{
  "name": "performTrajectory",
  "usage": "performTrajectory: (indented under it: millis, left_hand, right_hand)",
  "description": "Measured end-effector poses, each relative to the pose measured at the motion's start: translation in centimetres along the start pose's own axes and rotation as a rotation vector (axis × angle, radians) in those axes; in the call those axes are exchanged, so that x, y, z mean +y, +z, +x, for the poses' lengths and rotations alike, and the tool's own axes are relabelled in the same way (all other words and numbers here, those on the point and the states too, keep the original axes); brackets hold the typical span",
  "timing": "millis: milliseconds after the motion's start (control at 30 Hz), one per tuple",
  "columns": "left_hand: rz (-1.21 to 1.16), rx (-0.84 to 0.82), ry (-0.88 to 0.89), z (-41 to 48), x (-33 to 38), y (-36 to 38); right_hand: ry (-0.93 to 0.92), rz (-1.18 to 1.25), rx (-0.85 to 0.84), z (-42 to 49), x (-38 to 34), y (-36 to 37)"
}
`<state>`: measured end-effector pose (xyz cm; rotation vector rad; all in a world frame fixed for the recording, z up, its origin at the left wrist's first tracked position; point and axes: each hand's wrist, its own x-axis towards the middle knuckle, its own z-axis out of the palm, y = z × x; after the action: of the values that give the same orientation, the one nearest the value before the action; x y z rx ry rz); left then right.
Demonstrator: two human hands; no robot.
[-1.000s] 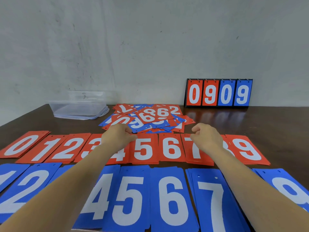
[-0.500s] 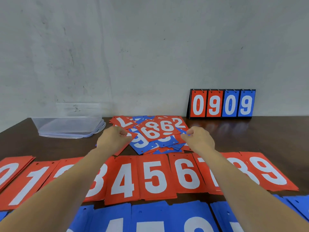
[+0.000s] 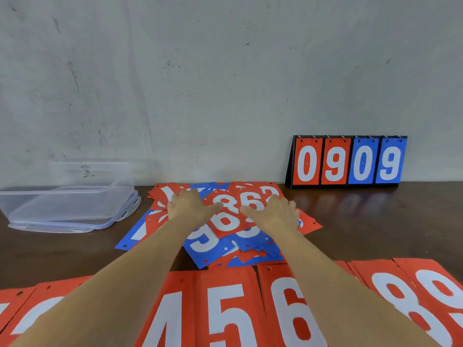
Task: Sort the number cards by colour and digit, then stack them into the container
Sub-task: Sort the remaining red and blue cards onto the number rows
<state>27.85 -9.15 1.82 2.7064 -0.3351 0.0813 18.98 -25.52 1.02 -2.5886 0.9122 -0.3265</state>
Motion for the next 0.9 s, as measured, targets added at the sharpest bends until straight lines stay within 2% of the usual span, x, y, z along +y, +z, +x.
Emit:
performTrajectory:
  millis: [167, 267, 400, 600, 733, 833, 900]
  left_hand:
    - [0.118, -0.112, -0.088, 1.0, 1.6, 1.1]
    - [0.15, -0.147, -0.104, 1.4, 1.5, 1.9]
    - [0.11, -0.163, -0.123, 1.7, 1.7, 2.0]
    - [0.035, -0.216, -0.088, 2.2, 1.9, 1.6]
    - [-0.02, -0.104, -0.046, 2.1, 2.3, 1.9]
    - [-0.025, 0.028, 0.095, 1.5, 3.3, 2.6]
    - [-0.234, 0.023, 0.168, 1.3, 3.5, 3.1]
  right_hand:
    - [0.025, -0.048, 0.009, 0.8, 0.4, 1.3]
    - [0.038, 0.001, -0.018, 1.3, 0.8, 0.8]
    - [0.055, 0.098, -0.06, 1.8, 1.4, 0.2]
    - [-0.023, 0.067, -0.024, 1.9, 1.3, 0.5]
    - [-0.083, 0.064, -0.003, 2.2, 0.9, 0.9]
    - [-0.079, 0.25, -0.058, 2.5, 0.8, 1.0]
    - [-0.057, 0.375, -0.057, 2.5, 0.9, 0.8]
